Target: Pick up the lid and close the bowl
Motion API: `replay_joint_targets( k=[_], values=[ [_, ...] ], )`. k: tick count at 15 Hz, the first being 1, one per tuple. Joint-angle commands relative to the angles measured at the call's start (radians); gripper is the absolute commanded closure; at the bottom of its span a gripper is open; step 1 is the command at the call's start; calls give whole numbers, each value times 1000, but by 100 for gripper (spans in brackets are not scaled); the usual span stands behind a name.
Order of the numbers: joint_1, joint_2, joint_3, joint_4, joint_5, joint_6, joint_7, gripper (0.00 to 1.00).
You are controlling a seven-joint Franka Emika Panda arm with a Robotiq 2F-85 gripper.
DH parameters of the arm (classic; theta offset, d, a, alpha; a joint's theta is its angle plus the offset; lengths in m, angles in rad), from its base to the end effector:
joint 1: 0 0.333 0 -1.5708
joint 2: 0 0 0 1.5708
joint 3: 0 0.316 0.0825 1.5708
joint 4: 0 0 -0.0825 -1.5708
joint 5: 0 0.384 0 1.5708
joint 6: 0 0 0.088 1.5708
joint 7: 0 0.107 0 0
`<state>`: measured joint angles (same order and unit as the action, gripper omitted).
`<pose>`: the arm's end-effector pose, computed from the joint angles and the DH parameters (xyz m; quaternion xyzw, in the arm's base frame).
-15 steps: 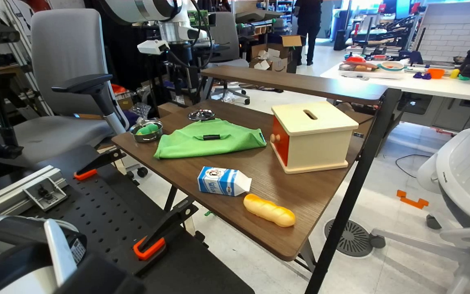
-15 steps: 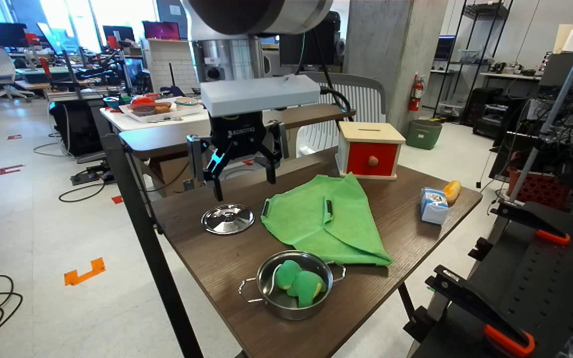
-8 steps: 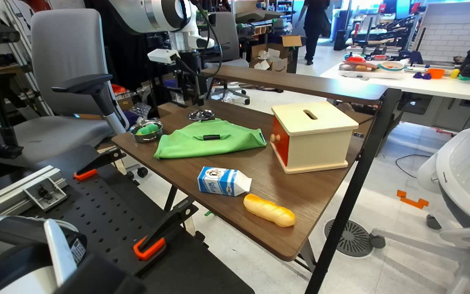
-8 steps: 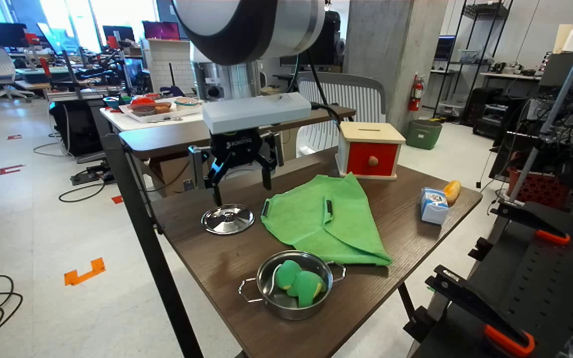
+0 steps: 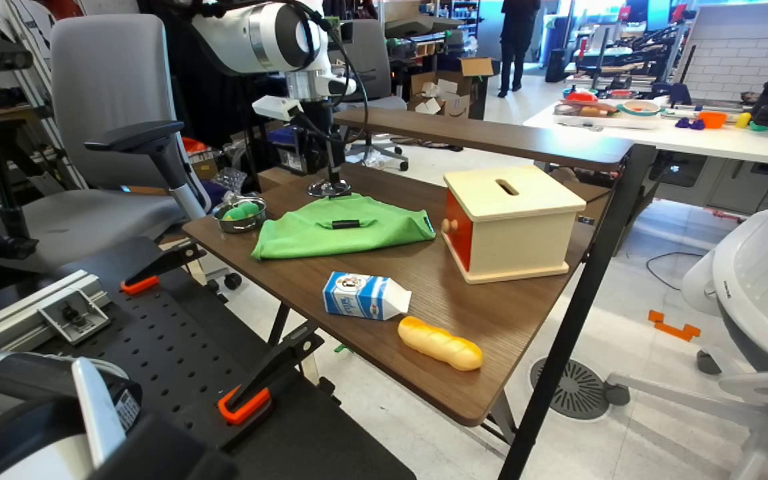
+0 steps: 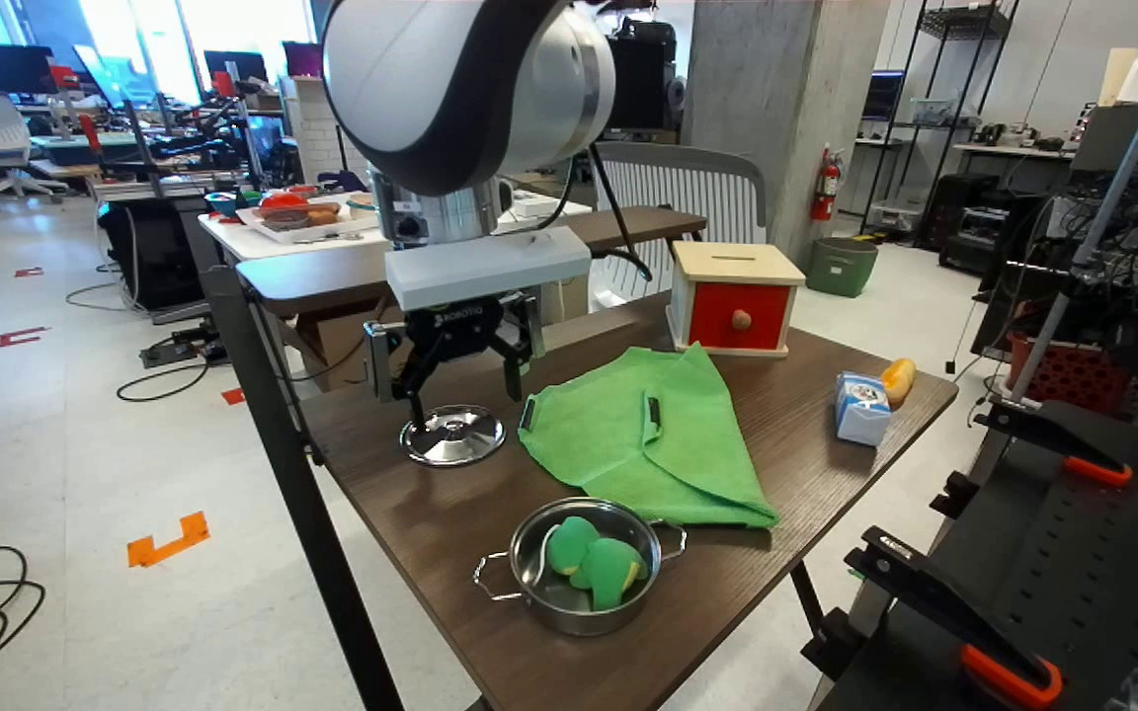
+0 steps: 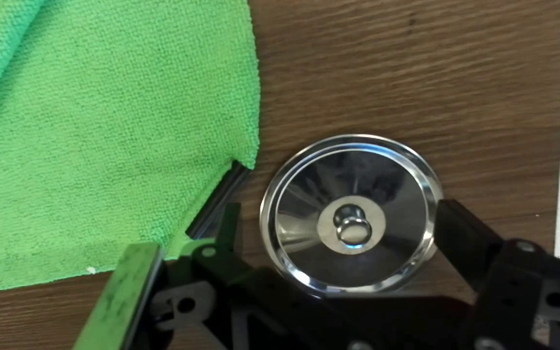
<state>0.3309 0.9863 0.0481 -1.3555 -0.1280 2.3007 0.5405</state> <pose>0.6778 0.2594 0.1202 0.9983 -0.0474 -0.0058 0.0325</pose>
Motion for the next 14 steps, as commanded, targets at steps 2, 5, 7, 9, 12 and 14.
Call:
replay_joint_targets(
  k=[2,5,7,9,12,14],
  values=[
    [18,74,-21,114,38,-38,-24,26],
    [17,94,-23,147,48,-45,-24,49],
    [18,102,-27,164,48,-46,-24,65],
    [19,103,-29,172,47,-46,-24,80],
    [18,100,-30,174,45,-40,-28,99],
    [17,93,-28,164,46,-36,-37,95]
  ],
)
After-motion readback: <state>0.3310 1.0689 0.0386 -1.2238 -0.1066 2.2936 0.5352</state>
